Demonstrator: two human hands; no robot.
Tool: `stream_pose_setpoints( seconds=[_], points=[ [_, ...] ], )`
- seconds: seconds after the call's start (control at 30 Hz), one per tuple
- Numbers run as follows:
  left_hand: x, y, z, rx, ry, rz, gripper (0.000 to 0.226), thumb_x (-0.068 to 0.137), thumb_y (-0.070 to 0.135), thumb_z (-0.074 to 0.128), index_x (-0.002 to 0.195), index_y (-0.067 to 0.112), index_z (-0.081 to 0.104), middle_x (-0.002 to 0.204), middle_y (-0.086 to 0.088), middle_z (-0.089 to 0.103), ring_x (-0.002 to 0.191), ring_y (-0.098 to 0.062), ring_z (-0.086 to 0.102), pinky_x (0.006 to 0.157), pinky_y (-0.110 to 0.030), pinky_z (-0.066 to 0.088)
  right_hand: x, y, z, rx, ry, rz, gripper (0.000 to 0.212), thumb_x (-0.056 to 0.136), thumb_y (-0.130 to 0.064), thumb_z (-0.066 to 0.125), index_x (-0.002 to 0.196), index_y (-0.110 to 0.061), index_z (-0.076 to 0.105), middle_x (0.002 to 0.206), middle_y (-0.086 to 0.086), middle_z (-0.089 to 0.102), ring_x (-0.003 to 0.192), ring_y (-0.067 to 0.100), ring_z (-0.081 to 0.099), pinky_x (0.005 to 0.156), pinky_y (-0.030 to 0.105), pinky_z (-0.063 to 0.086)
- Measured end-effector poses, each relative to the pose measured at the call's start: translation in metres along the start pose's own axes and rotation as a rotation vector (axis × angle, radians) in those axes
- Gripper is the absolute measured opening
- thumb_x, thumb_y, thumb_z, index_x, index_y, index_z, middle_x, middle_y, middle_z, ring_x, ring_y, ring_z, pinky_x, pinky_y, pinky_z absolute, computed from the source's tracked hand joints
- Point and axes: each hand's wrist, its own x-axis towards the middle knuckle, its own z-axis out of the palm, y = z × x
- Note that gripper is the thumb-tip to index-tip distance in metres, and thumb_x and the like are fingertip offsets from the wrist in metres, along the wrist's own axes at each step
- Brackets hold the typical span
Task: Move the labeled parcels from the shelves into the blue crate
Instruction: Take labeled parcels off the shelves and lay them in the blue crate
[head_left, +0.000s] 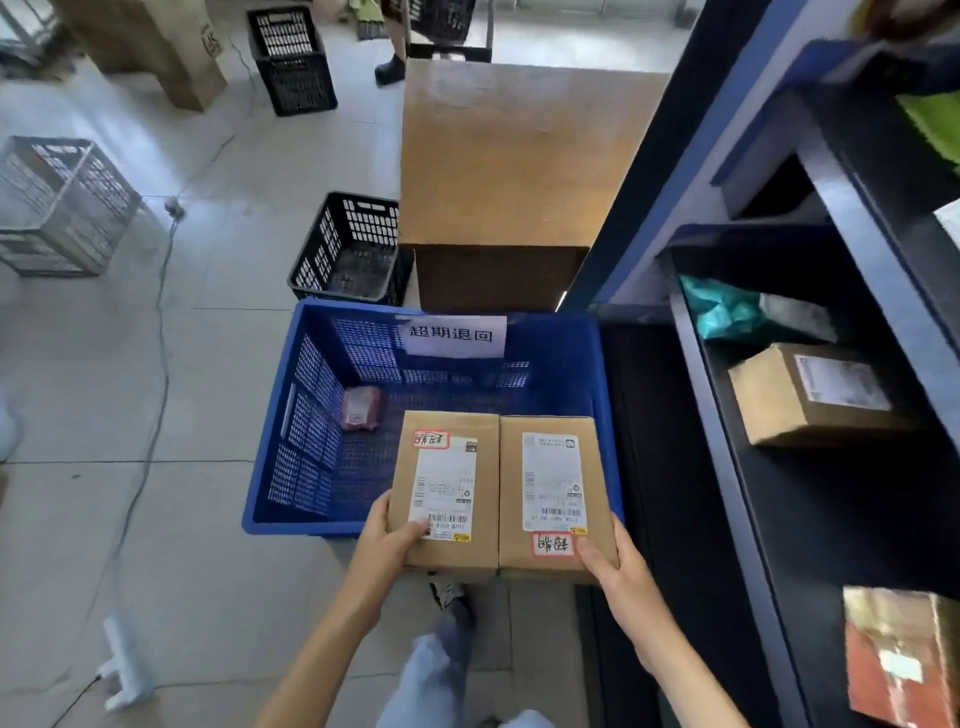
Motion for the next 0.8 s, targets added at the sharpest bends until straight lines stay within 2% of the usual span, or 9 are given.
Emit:
stream_pose_setpoints(
  seconds=[0.2,0.33,0.47,0.57,0.63,0.73,0.8],
  points=[
    [0.104,0.016,0.037,0.04,-0.037,-0.074,0.048,0.091,0.014,0.065,0.133,0.028,0.046,0.12,0.007,0.064,0.104,-0.007,0.062,0.071,-0.022,0.05,0.109,0.002,-0.019,0.037,0.029,0.119,0.064,0.088,-0.047,0.063,0.146,-0.041,0.036,0.136,-0.021,0.054,0.127,-0.001,0.047,0.103,0.026,0.034],
    [0.179,0.01,0.056,0.049,-0.057,-0.128,0.049,0.09,0.013,0.066,0.133,0.028,0.047,0.122,0.005,0.066,0.106,-0.011,0.065,0.073,-0.022,0.053,0.183,0.018,-0.02,0.037,0.1,0.182,0.049,0.09,-0.043,0.063,0.135,-0.045,0.046,0.129,-0.015,0.05,0.112,-0.005,0.05,0.088,0.019,0.038],
    [0.252,-0.008,0.071,0.046,-0.05,-0.174,0.049,0.091,0.014,0.065,0.135,0.028,0.048,0.123,0.006,0.068,0.11,-0.012,0.066,0.077,-0.022,0.05,0.258,0.044,-0.019,0.057,0.07,0.23,0.045,0.089,-0.045,0.064,0.132,-0.05,0.05,0.131,-0.018,0.058,0.117,-0.003,0.053,0.096,0.025,0.039],
    [0.3,-0.027,0.083,0.059,-0.041,-0.198,0.048,0.093,0.017,0.064,0.135,0.031,0.048,0.121,0.008,0.069,0.106,-0.009,0.068,0.07,-0.017,0.054,0.312,0.064,-0.017,0.092,0.07,0.258,0.036,0.094,-0.031,0.06,0.127,-0.043,0.054,0.117,-0.023,0.066,0.1,-0.016,0.058,0.08,0.014,0.04],
    [0.331,-0.042,0.095,0.057,-0.023,-0.216,0.046,0.094,0.015,0.062,0.134,0.031,0.048,0.12,0.008,0.069,0.104,-0.01,0.069,0.065,-0.016,0.055,0.348,0.082,-0.015,0.094,0.084,0.273,0.034,0.095,-0.025,0.06,0.124,-0.041,0.053,0.113,-0.022,0.067,0.094,-0.018,0.059,0.074,0.01,0.041],
    [0.382,-0.071,0.114,0.063,-0.005,-0.26,0.041,0.095,0.012,0.06,0.131,0.028,0.05,0.12,0.005,0.069,0.102,-0.013,0.069,0.063,-0.019,0.056,0.403,0.115,-0.012,0.097,0.121,0.307,0.034,0.096,-0.018,0.058,0.124,-0.037,0.052,0.114,-0.019,0.064,0.1,-0.009,0.058,0.073,0.01,0.043],
    [0.418,-0.095,0.126,0.066,-0.001,-0.286,0.038,0.095,0.01,0.059,0.128,0.027,0.05,0.122,0.003,0.068,0.104,-0.015,0.068,0.075,-0.029,0.058,0.438,0.141,-0.009,0.086,0.155,0.32,0.032,0.096,-0.017,0.057,0.122,-0.035,0.051,0.112,-0.016,0.065,0.104,-0.001,0.058,0.072,0.014,0.042]
  ],
)
